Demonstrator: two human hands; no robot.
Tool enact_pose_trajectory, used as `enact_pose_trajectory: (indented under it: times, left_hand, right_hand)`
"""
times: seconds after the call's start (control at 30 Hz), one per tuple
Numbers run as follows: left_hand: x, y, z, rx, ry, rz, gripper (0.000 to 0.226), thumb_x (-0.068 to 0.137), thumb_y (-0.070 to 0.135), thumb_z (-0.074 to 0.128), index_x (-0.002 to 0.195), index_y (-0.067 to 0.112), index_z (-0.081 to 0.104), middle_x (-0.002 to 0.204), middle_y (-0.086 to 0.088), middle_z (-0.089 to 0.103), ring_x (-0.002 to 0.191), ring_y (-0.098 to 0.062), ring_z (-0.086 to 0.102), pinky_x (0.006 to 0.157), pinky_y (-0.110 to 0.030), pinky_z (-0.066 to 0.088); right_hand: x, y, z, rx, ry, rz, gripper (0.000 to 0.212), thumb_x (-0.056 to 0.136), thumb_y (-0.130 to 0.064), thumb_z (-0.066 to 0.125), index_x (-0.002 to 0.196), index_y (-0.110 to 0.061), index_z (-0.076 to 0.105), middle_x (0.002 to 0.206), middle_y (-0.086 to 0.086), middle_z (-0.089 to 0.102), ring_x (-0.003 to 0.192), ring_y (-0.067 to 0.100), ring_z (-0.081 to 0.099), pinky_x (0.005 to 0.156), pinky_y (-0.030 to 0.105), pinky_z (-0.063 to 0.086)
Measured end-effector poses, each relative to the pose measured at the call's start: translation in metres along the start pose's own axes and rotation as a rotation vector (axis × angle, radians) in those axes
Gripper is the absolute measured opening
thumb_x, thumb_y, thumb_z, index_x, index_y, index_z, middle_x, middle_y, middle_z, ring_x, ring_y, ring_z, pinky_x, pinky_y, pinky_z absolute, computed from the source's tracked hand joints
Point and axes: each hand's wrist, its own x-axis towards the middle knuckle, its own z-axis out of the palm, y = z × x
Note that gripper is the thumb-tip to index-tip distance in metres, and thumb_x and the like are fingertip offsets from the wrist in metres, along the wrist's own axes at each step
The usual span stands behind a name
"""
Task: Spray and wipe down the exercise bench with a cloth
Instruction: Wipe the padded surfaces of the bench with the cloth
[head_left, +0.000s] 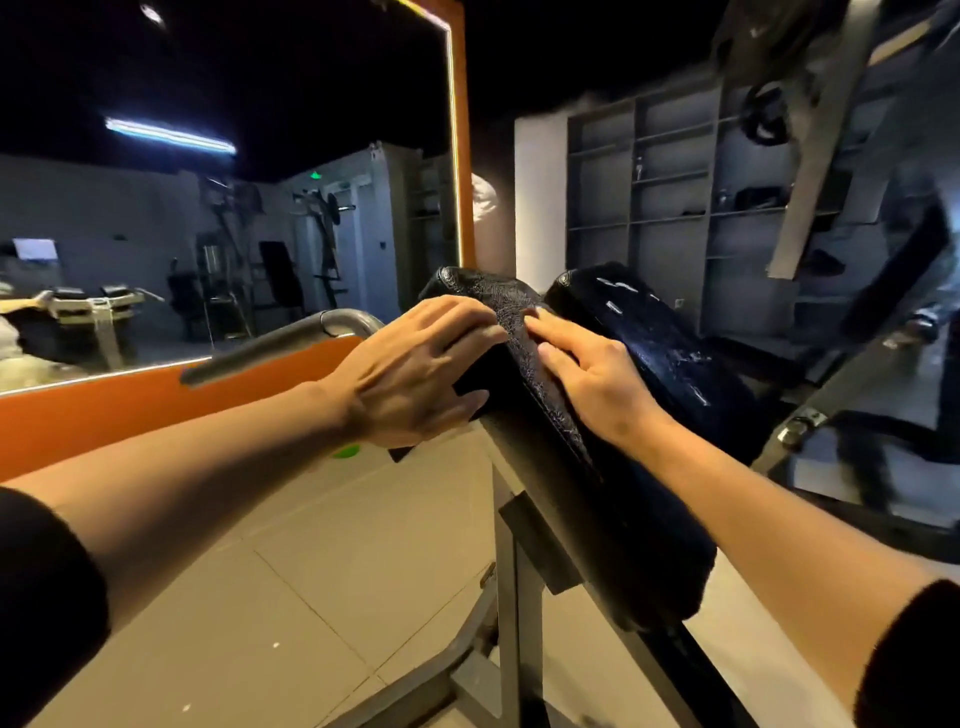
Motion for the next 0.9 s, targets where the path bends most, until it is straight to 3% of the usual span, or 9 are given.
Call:
enact_pose_trajectory:
  times: [0.1,0.27,0.4,0.57,0.73,0.8,0.9]
  left_hand:
    - [-0.004,-0.001,0.005,0.026,0.089,-0.009,0.051,0.088,0.042,0.048,0.128,0.010,0.045,0.128,-0.011,0.045,0.116,-0.027,0.044,0.097,-0.034,0.038]
    - [-0.006,-0.001,0.009,0.043,0.138,0.013,0.049,0.087,0.041,0.049,0.127,0.013,0.044,0.129,-0.007,0.040,0.119,-0.024,0.042,0.102,-0.034,0.033]
    - [-0.009,0.000,0.012,0.023,0.185,-0.018,0.044,0.087,0.039,0.049,0.124,0.014,0.045,0.127,-0.005,0.042,0.116,-0.022,0.044,0.102,-0.027,0.034]
    - [-0.007,-0.002,0.011,0.044,0.138,-0.011,0.048,0.088,0.038,0.049,0.128,0.012,0.050,0.129,-0.009,0.048,0.123,-0.026,0.044,0.109,-0.030,0.027]
    - [-0.008,-0.001,0.011,0.080,0.140,0.002,0.046,0.088,0.038,0.048,0.127,0.014,0.053,0.128,-0.008,0.051,0.120,-0.024,0.044,0.110,-0.031,0.024]
    - [-0.008,-0.002,0.011,0.064,0.144,0.006,0.044,0.088,0.036,0.048,0.124,0.013,0.059,0.125,-0.009,0.054,0.119,-0.025,0.047,0.108,-0.036,0.029]
    - [-0.010,-0.001,0.013,0.044,0.174,0.015,0.041,0.087,0.035,0.048,0.122,0.016,0.055,0.125,-0.007,0.052,0.119,-0.025,0.047,0.109,-0.037,0.030]
  right_hand:
    - [0.007,-0.012,0.012,0.010,-0.110,-0.239,0.042,0.100,-0.018,0.043,0.142,-0.014,0.047,0.148,0.002,0.046,0.139,0.009,0.037,0.116,0.021,0.025]
    - [0.049,0.011,0.005,-0.047,0.002,0.024,0.038,0.101,-0.016,0.047,0.139,-0.015,0.052,0.147,0.000,0.048,0.138,0.015,0.040,0.118,0.031,0.026]
    - [0.047,-0.019,0.022,0.017,-0.146,-0.277,0.045,0.098,-0.024,0.041,0.142,-0.014,0.047,0.149,-0.001,0.044,0.139,0.006,0.036,0.116,0.021,0.027]
    - [0.077,0.003,0.008,-0.090,-0.066,-0.065,0.038,0.101,-0.013,0.046,0.139,-0.012,0.051,0.147,0.002,0.047,0.138,0.015,0.041,0.117,0.027,0.026]
    - [0.063,-0.011,0.017,-0.028,-0.173,-0.298,0.044,0.100,-0.020,0.043,0.143,-0.013,0.045,0.149,-0.002,0.044,0.139,0.007,0.037,0.114,0.018,0.027]
    - [0.076,0.005,0.009,-0.097,-0.145,-0.202,0.041,0.101,-0.017,0.043,0.142,-0.014,0.047,0.147,0.000,0.047,0.137,0.010,0.040,0.113,0.017,0.027]
    - [0.087,0.014,0.005,-0.138,-0.092,0.003,0.039,0.102,-0.014,0.044,0.140,-0.014,0.049,0.146,0.003,0.049,0.136,0.018,0.042,0.115,0.029,0.028]
